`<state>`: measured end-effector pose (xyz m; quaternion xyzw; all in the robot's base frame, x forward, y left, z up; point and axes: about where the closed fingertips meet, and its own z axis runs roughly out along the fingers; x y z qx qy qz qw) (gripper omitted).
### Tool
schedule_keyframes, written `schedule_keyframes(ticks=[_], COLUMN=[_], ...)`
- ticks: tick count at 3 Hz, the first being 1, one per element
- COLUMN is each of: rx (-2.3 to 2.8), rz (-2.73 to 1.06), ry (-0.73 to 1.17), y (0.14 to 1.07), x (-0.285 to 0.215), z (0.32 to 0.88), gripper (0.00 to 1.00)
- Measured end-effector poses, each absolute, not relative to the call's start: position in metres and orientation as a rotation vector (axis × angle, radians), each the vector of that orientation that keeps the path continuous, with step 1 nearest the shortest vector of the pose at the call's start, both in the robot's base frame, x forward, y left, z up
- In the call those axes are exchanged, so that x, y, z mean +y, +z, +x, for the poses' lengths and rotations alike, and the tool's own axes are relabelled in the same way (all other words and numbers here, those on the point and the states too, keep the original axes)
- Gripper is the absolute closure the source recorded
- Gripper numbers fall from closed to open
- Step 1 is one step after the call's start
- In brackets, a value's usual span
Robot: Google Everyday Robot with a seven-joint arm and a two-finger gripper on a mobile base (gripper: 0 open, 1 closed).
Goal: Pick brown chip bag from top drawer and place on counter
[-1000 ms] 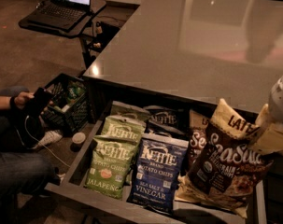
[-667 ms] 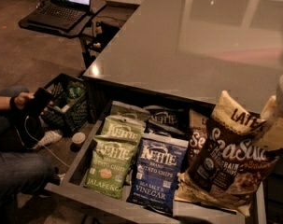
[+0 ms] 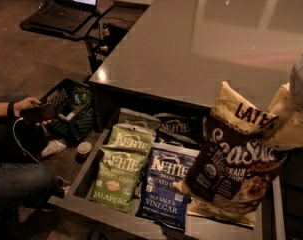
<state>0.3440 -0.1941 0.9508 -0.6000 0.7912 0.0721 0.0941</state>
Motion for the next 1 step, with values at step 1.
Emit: schedule_keyframes(ticks=[1], rx=[2.345], rz=[-1.781], ry=[0.213], y=[0.9512], x=[-0.1937], z=[0.344], gripper=[1.0])
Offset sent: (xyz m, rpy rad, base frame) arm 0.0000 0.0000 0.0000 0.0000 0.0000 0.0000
